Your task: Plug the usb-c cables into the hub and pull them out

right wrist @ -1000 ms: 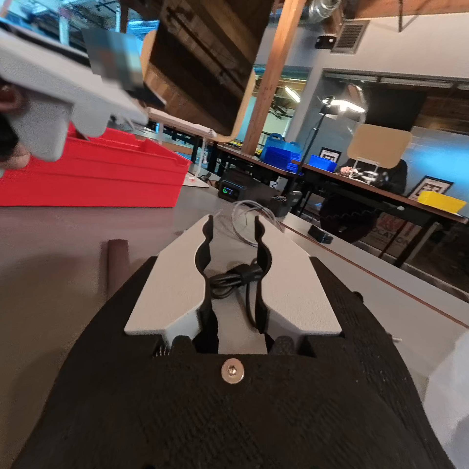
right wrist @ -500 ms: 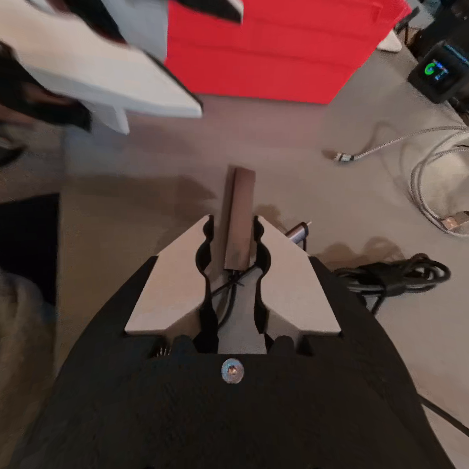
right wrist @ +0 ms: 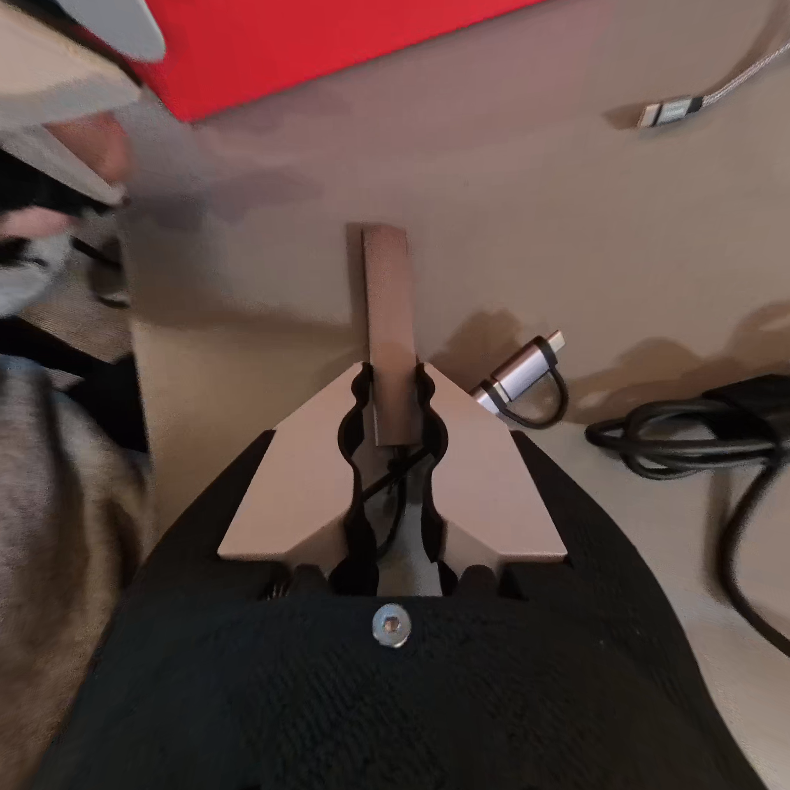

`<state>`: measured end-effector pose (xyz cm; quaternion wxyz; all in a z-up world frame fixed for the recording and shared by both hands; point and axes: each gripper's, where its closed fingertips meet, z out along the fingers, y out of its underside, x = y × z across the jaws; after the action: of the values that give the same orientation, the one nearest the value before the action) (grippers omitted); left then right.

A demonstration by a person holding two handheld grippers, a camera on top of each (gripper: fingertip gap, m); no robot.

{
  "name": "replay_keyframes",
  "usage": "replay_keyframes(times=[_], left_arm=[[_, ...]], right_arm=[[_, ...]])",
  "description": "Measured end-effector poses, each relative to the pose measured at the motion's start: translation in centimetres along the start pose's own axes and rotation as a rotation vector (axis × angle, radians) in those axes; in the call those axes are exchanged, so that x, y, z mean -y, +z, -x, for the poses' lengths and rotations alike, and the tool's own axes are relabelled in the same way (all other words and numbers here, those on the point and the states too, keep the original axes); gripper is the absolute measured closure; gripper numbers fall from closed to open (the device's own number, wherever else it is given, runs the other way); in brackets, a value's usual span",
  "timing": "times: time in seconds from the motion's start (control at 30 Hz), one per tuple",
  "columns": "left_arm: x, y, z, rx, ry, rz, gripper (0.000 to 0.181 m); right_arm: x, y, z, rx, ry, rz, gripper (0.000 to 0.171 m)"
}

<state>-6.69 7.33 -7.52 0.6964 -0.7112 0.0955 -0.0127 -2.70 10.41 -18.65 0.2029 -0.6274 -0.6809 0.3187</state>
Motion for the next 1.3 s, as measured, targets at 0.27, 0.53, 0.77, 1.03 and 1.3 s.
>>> replay_keyframes(times=[0.27,0.53,0.77,1.03,1.3], left_arm=[[-1.4,0.0,1.0,0.035,-0.134,0.148,0.135],[-1.5,0.9,-4.5,-0.319,-0.386,0.144,0.116],[-0.4,0.0,-5.7,-0.493,-0.381,0.078,0.145],[-0.1,-0.3,-6.3,-0.497,-0.281,0.058,0.174],[-1.5,0.4,-1.2,-0.101,0.104,0.047,0.174]], right_arm=[[2.3,-2.8,0.0,0.061,0.007,-0.248,0.152],[5.9,-7.4,2.3,-0.414,-0.795,-0.540,0.152],[5.7,-8.0,4.4,-0.640,-1.178,-0.568,0.152],[5.9,-8.5,5.1,-0.810,-1.348,-0.616,0.152],[9.1,-14.7,5.0,-0.596,-0.830,-0.980,0.136]])
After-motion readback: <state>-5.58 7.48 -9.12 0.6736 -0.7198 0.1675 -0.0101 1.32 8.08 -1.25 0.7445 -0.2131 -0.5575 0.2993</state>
